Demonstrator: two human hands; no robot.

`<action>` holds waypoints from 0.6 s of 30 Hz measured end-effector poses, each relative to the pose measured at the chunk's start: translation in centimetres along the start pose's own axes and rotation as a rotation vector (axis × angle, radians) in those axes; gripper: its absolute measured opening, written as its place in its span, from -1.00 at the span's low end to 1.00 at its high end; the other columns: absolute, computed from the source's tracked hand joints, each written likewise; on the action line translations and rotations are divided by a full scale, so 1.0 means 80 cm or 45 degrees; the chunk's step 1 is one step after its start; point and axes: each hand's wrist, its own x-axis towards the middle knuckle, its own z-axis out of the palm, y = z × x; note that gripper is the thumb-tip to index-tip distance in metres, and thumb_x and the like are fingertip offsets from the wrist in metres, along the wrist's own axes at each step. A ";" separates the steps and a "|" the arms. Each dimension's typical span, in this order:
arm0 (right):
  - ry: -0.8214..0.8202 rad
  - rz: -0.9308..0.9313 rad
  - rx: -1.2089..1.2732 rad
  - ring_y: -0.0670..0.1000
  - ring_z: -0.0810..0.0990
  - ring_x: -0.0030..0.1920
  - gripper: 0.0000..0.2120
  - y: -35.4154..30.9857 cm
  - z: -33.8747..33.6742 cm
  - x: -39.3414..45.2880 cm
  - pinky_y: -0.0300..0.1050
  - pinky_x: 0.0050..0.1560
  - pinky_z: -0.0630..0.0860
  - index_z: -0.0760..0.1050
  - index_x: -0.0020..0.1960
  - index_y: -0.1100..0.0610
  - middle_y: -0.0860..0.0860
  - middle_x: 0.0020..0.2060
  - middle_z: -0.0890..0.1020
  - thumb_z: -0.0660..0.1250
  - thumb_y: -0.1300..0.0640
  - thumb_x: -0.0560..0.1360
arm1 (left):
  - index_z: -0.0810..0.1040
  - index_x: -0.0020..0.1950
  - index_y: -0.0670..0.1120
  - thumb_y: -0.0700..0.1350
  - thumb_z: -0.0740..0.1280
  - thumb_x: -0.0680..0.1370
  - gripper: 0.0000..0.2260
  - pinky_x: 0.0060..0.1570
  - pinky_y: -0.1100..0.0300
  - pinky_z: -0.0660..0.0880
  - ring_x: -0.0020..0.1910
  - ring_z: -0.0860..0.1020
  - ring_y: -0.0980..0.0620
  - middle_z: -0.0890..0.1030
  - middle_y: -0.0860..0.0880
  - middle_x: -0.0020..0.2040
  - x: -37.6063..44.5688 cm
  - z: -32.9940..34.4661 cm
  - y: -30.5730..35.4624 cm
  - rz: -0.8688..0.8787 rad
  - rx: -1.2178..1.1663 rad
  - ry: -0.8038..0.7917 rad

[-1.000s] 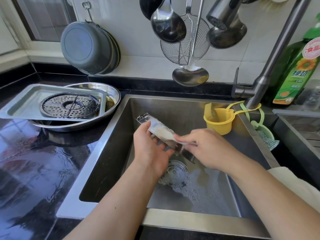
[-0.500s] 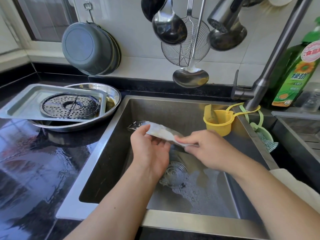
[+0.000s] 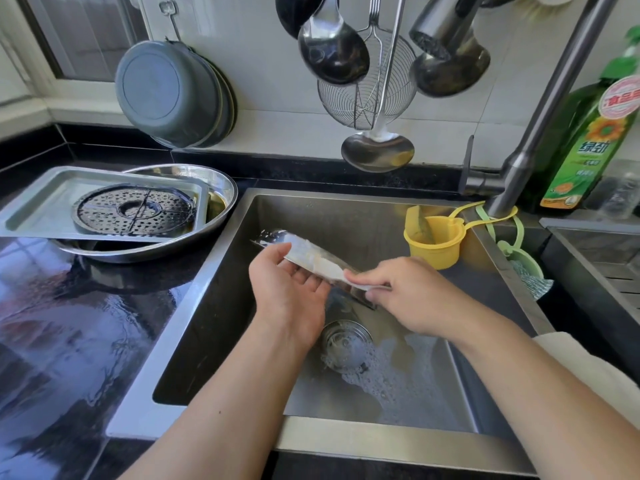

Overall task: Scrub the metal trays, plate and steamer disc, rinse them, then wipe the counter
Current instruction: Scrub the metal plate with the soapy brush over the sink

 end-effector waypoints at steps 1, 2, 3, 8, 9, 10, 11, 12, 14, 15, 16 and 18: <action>-0.054 0.055 0.014 -0.01 0.56 -0.09 -0.56 0.011 -0.004 -0.002 0.01 -0.02 0.51 0.51 0.24 -0.45 -0.16 -0.18 0.62 0.37 0.11 0.60 | 0.53 0.36 -0.24 -0.06 0.22 0.61 -0.61 0.36 -0.24 0.47 0.21 0.63 -0.27 0.64 -0.25 0.24 0.000 -0.002 0.002 0.000 0.006 0.006; -0.123 0.110 0.022 0.00 0.59 -0.06 -0.52 0.022 -0.007 -0.007 0.04 0.03 0.55 0.49 0.14 -0.54 -0.11 -0.10 0.69 0.38 0.10 0.59 | 0.54 0.36 -0.22 -0.05 0.22 0.61 -0.61 0.36 -0.29 0.46 0.22 0.62 -0.27 0.65 -0.23 0.24 -0.001 -0.002 0.002 -0.001 0.018 0.014; -0.182 0.151 0.014 -0.01 0.60 -0.07 -0.48 0.029 -0.010 -0.012 0.05 0.07 0.57 0.46 0.03 -0.62 -0.05 -0.04 0.72 0.38 0.10 0.59 | 0.54 0.36 -0.19 -0.04 0.22 0.60 -0.61 0.35 -0.32 0.44 0.22 0.62 -0.25 0.65 -0.21 0.25 -0.002 -0.002 0.001 -0.005 0.038 0.023; -0.015 -0.033 0.029 -0.02 0.56 -0.05 -0.56 0.003 0.007 -0.004 -0.12 -0.09 0.48 0.49 0.28 -0.44 -0.23 -0.14 0.55 0.36 0.09 0.61 | 0.59 0.20 -0.16 -0.02 0.21 0.60 -0.69 0.33 -0.15 0.48 0.08 0.63 -0.10 0.65 -0.10 0.10 -0.005 0.006 -0.008 -0.010 0.249 0.029; 0.053 -0.083 0.030 -0.02 0.56 -0.07 -0.58 -0.005 0.012 0.001 -0.11 -0.11 0.47 0.49 0.32 -0.38 -0.20 -0.19 0.53 0.36 0.09 0.61 | 0.59 0.13 -0.15 -0.03 0.20 0.60 -0.73 0.27 -0.13 0.49 0.03 0.61 -0.10 0.63 -0.11 0.03 -0.004 0.005 -0.009 -0.018 0.278 0.015; 0.111 -0.106 0.020 0.00 0.55 -0.09 -0.58 -0.009 0.015 0.003 -0.06 -0.10 0.48 0.50 0.34 -0.34 -0.17 -0.22 0.52 0.36 0.10 0.61 | 0.59 0.07 -0.15 -0.03 0.20 0.59 -0.75 0.21 -0.12 0.52 0.00 0.61 -0.11 0.62 -0.13 -0.01 -0.004 0.005 -0.009 -0.022 0.297 -0.004; 0.156 -0.094 -0.001 0.02 0.55 -0.10 -0.58 -0.008 0.014 0.004 -0.02 -0.09 0.49 0.50 0.35 -0.32 -0.14 -0.24 0.51 0.35 0.11 0.61 | 0.59 0.06 -0.15 -0.04 0.20 0.59 -0.75 0.17 -0.12 0.54 0.00 0.62 -0.13 0.62 -0.14 -0.01 -0.004 0.003 -0.009 -0.021 0.304 -0.025; 0.189 -0.050 -0.024 0.03 0.54 -0.09 -0.58 -0.005 0.011 0.004 0.01 -0.08 0.50 0.50 0.36 -0.31 -0.13 -0.25 0.49 0.34 0.11 0.62 | 0.60 0.09 -0.17 -0.04 0.20 0.60 -0.73 0.17 -0.15 0.56 0.03 0.65 -0.14 0.65 -0.15 0.00 -0.004 0.002 -0.009 -0.016 0.299 -0.045; 0.220 0.058 -0.050 0.04 0.52 -0.12 -0.60 0.009 0.001 0.002 0.05 -0.09 0.51 0.50 0.36 -0.30 -0.12 -0.26 0.48 0.32 0.11 0.63 | 0.62 0.17 -0.17 -0.03 0.20 0.61 -0.70 0.20 -0.20 0.58 0.09 0.69 -0.15 0.71 -0.15 0.05 -0.004 0.001 -0.009 -0.008 0.280 -0.061; 0.209 0.074 -0.039 0.05 0.53 -0.15 -0.61 0.013 -0.003 0.000 0.07 -0.10 0.51 0.51 0.36 -0.29 -0.10 -0.28 0.50 0.32 0.11 0.63 | 0.62 0.16 -0.16 -0.03 0.20 0.61 -0.70 0.20 -0.21 0.59 0.09 0.69 -0.15 0.72 -0.15 0.04 -0.005 0.001 -0.009 -0.009 0.275 -0.056; 0.180 0.051 -0.019 0.06 0.53 -0.17 -0.61 0.013 -0.006 -0.003 0.08 -0.10 0.50 0.52 0.35 -0.29 -0.06 -0.29 0.52 0.32 0.12 0.63 | 0.62 0.14 -0.16 -0.03 0.20 0.62 -0.71 0.17 -0.20 0.60 0.05 0.69 -0.15 0.71 -0.16 0.02 -0.005 0.002 -0.010 -0.011 0.278 -0.046; 0.110 -0.047 -0.003 0.00 0.52 -0.19 -0.61 0.003 -0.005 -0.008 0.07 -0.11 0.49 0.53 0.33 -0.31 -0.04 -0.28 0.54 0.33 0.11 0.63 | 0.61 0.12 -0.16 -0.03 0.20 0.61 -0.72 0.06 -0.13 0.63 0.00 0.66 -0.14 0.67 -0.17 0.02 -0.005 0.004 -0.009 -0.021 0.277 -0.014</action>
